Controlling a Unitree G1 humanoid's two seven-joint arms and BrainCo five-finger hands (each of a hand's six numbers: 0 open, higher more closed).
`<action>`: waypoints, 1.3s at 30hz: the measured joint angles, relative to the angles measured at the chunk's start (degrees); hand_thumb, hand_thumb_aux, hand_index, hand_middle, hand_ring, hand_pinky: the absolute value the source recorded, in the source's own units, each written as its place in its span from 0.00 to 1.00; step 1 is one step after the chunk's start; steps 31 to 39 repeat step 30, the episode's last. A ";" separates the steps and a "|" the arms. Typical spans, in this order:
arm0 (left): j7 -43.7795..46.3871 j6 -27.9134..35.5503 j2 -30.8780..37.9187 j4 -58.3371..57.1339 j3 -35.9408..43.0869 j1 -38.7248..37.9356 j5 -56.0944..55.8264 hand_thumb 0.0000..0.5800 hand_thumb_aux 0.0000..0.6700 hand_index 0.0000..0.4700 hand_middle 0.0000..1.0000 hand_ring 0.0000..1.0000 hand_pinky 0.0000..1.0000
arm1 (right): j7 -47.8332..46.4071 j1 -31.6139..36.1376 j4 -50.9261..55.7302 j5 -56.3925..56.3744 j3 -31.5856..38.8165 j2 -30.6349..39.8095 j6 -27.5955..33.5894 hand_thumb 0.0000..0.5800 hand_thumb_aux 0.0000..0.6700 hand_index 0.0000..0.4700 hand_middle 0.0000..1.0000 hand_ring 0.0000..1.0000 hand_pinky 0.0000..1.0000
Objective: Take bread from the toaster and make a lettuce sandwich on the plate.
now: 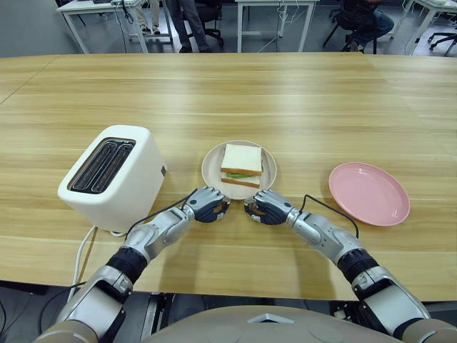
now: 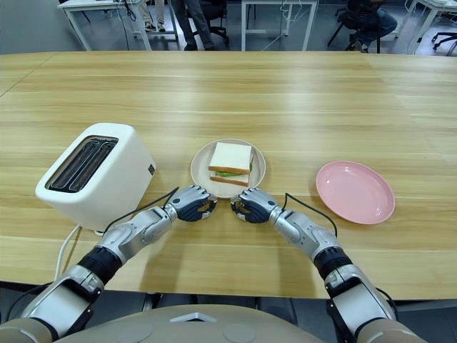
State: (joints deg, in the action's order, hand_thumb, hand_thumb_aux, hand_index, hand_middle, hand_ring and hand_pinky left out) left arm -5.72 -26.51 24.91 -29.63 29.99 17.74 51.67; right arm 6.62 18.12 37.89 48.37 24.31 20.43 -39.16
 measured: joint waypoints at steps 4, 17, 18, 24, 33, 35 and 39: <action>0.11 -0.42 0.63 0.38 0.19 -0.28 -1.17 1.00 1.00 0.98 1.00 1.00 1.00 | -0.19 -0.53 -0.91 -1.76 0.76 0.07 -0.12 1.00 1.00 0.98 1.00 1.00 1.00; 16.13 -8.82 6.49 30.71 -5.57 -29.54 -39.33 0.00 0.00 0.00 0.00 0.00 0.00 | -23.75 -24.19 -30.86 -43.31 -1.17 6.77 2.08 0.00 0.00 0.00 0.00 0.00 0.00; 17.70 -9.48 6.72 31.70 -5.83 -31.00 -42.79 0.00 0.00 0.00 0.00 0.00 0.00 | -26.47 -25.79 -33.15 -48.13 -1.40 7.35 3.70 0.00 0.00 0.00 0.00 0.00 0.00; 22.68 -11.99 6.08 32.82 -8.68 -38.65 -54.94 0.00 0.00 0.00 0.00 0.00 0.00 | -39.52 -34.22 -37.94 -70.35 -5.19 9.10 9.14 0.00 0.00 0.00 0.00 0.00 0.00; 23.29 -14.19 4.08 35.73 -11.62 -43.36 -56.70 0.00 0.00 0.00 0.00 0.00 0.00 | -45.97 -38.32 -39.83 -81.67 -12.14 6.20 11.55 0.00 0.00 0.00 0.00 0.00 0.00; 23.29 -14.19 4.08 35.73 -11.62 -43.36 -56.70 0.00 0.00 0.00 0.00 0.00 0.00 | -45.97 -38.32 -39.83 -81.67 -12.14 6.20 11.55 0.00 0.00 0.00 0.00 0.00 0.00; 23.29 -14.19 4.08 35.73 -11.62 -43.36 -56.70 0.00 0.00 0.00 0.00 0.00 0.00 | -45.97 -38.32 -39.83 -81.67 -12.14 6.20 11.55 0.00 0.00 0.00 0.00 0.00 0.00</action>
